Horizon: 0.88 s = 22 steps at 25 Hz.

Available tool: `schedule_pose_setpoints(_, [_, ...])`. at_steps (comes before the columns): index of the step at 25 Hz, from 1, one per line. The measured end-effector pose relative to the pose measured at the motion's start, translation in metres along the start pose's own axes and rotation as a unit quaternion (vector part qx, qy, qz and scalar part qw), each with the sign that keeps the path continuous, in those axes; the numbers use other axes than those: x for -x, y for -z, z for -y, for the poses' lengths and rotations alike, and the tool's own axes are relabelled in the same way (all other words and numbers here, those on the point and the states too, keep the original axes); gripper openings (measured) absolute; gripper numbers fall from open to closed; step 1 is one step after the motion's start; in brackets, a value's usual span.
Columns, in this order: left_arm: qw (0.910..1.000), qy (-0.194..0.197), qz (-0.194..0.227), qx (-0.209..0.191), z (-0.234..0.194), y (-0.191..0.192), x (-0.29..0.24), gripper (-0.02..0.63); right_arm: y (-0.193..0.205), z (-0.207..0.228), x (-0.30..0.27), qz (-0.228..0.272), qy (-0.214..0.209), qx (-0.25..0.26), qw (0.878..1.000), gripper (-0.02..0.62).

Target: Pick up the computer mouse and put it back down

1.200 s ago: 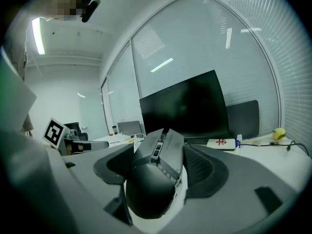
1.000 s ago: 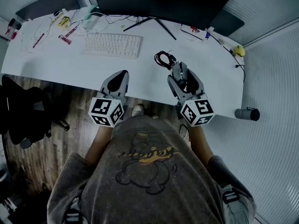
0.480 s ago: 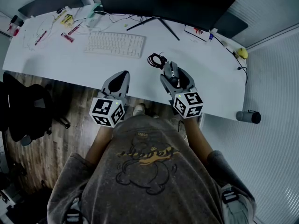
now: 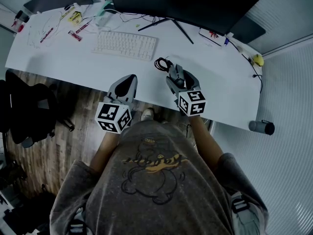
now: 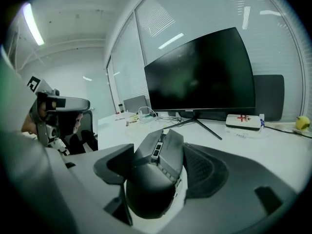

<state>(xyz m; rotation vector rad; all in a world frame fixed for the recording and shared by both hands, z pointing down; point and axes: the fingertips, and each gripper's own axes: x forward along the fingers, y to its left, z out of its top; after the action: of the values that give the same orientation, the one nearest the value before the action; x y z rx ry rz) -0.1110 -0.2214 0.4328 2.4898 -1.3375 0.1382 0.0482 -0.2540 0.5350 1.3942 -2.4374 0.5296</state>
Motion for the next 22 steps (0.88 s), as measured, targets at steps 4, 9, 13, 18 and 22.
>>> schedule_pose_setpoints(4, [1.0,-0.002,-0.003,0.001,-0.002,0.001,-0.001,0.018,0.011,0.003,-0.014,-0.015,0.0,0.002,1.0,0.318])
schedule_pose_setpoints(9, [1.0,-0.002,-0.005,0.003,-0.003,0.001,-0.006,0.018,0.027,0.006,-0.031,-0.039,0.001,0.014,0.999,0.318])
schedule_pose_setpoints(13, [1.0,-0.002,-0.007,0.004,-0.002,0.0,-0.011,0.018,0.04,0.011,-0.039,-0.055,0.004,0.016,0.998,0.318])
schedule_pose_setpoints(18, [0.9999,-0.005,-0.009,0.004,-0.002,0.001,-0.014,0.018,0.055,0.019,-0.044,-0.072,0.009,0.011,0.997,0.318])
schedule_pose_setpoints(22, [0.9999,-0.008,-0.012,0.005,-0.003,0.002,-0.016,0.018,0.068,0.022,-0.049,-0.09,0.009,0.013,0.996,0.318])
